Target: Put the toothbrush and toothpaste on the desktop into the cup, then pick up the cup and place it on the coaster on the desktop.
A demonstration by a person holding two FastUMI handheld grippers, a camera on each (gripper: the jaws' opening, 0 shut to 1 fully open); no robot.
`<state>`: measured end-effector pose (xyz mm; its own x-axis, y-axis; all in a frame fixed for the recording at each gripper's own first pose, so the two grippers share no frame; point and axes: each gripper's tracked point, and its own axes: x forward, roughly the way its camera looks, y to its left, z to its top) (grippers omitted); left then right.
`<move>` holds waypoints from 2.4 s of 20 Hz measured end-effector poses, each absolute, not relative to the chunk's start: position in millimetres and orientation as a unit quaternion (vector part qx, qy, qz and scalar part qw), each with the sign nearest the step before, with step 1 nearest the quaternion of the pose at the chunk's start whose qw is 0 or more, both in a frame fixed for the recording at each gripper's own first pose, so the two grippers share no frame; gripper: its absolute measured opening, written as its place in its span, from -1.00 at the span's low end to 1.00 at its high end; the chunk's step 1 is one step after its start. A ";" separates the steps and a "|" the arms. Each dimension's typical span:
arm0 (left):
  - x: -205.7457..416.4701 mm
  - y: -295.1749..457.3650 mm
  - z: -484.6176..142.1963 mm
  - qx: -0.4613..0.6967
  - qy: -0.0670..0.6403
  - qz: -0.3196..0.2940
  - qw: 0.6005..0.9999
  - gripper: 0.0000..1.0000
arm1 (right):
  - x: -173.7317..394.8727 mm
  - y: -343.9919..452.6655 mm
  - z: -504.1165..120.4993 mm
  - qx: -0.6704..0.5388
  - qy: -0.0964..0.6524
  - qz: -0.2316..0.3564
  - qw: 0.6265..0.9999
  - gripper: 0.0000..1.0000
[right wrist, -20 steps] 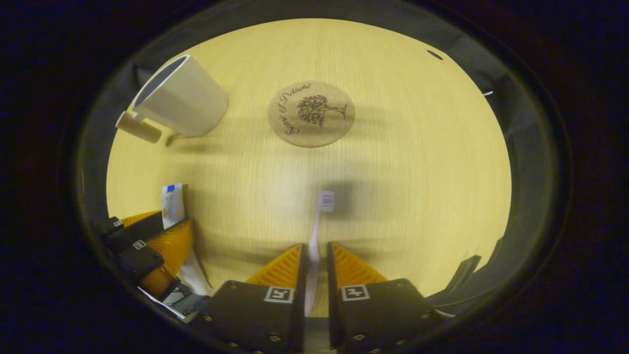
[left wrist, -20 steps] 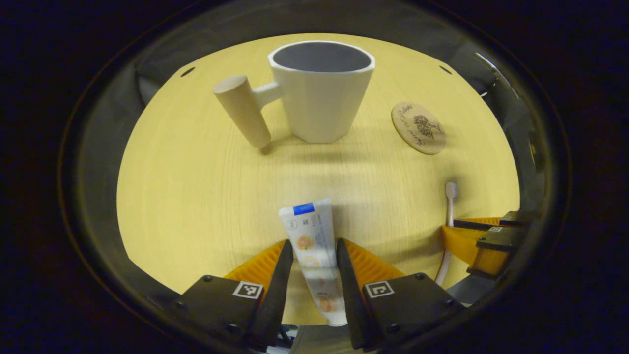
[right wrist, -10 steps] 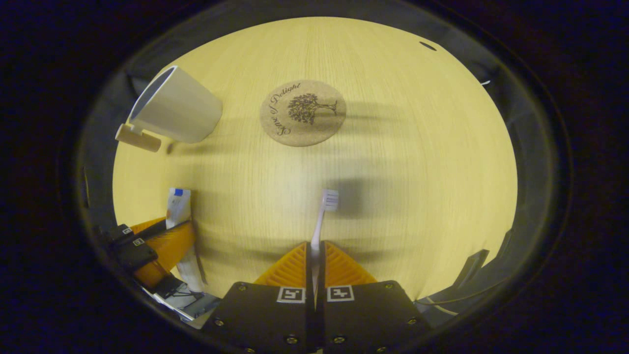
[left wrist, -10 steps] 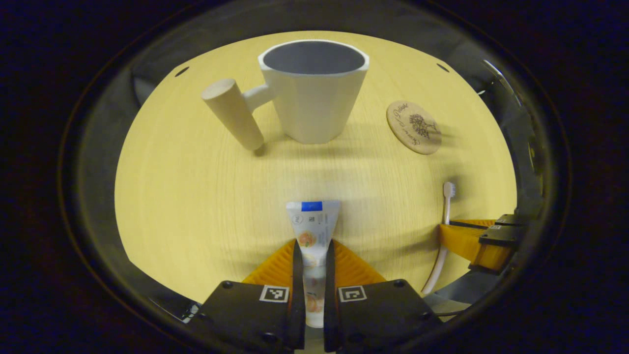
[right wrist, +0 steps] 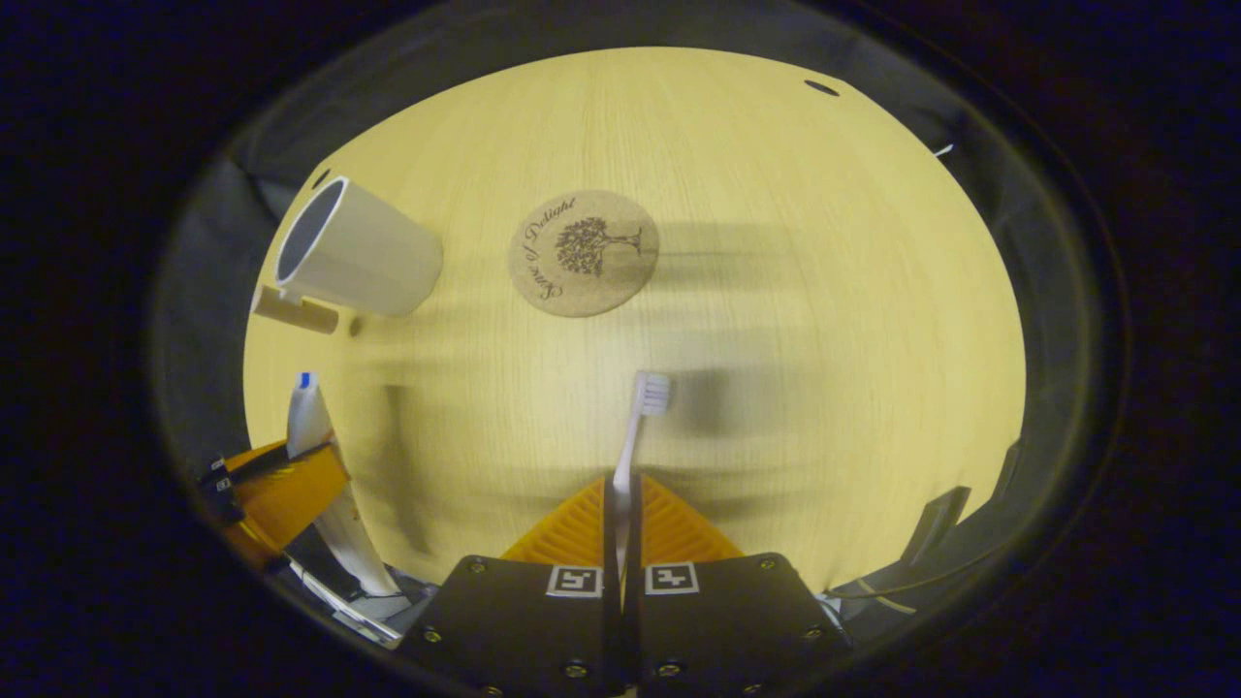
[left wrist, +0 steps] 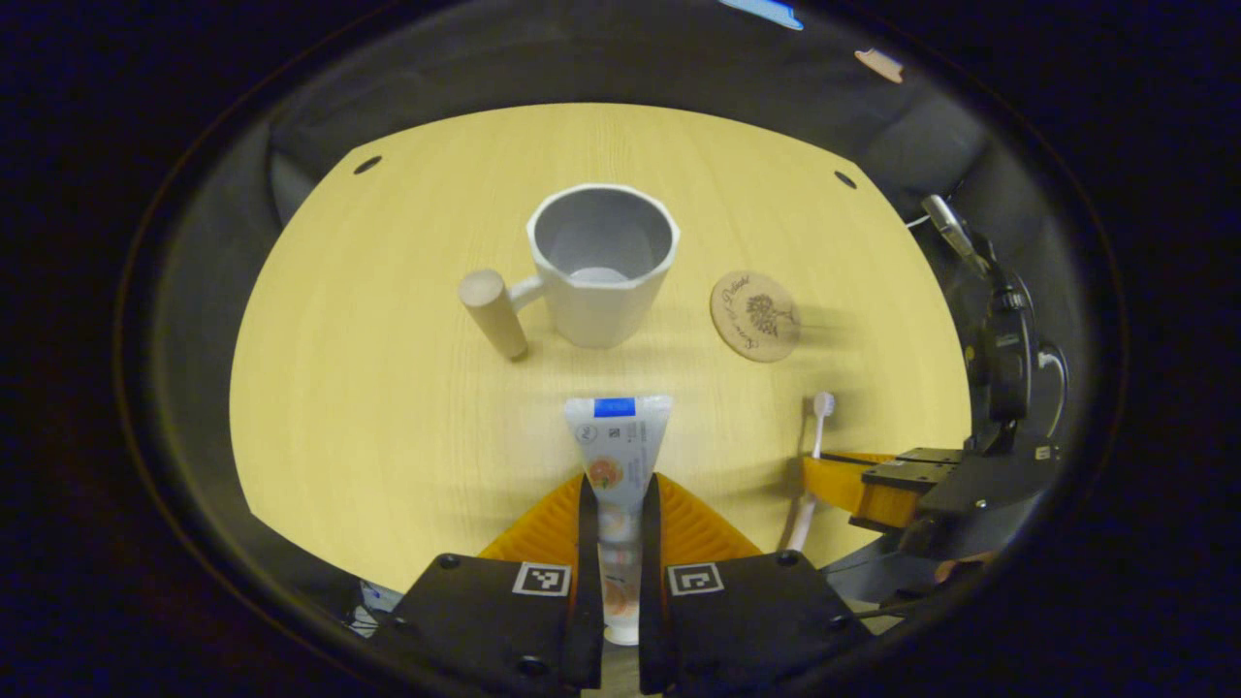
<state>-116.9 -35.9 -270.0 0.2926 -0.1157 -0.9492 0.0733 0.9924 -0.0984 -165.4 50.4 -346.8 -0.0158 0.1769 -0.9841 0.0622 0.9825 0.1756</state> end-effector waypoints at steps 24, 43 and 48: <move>105.6 -37.4 -178.7 0.007 0.419 -0.104 0.902 -0.56 | -137.1 11.2 -297.0 0.151 0.654 -0.009 0.742 -0.96; 105.0 -40.4 -224.2 0.026 0.312 -0.114 0.943 -0.29 | -122.6 -34.4 -276.2 0.195 0.628 -0.059 0.751 -0.96; 92.1 -36.9 -227.7 0.025 0.316 -0.114 0.941 0.41 | -118.1 -29.7 -272.8 0.195 0.624 -0.049 0.755 -0.96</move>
<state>92.1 -36.9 -227.7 0.7740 -0.1995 -0.6010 0.2306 0.9727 -0.0261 -118.1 -29.7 -272.8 0.2163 0.1691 -0.9616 0.3175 0.9192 0.2331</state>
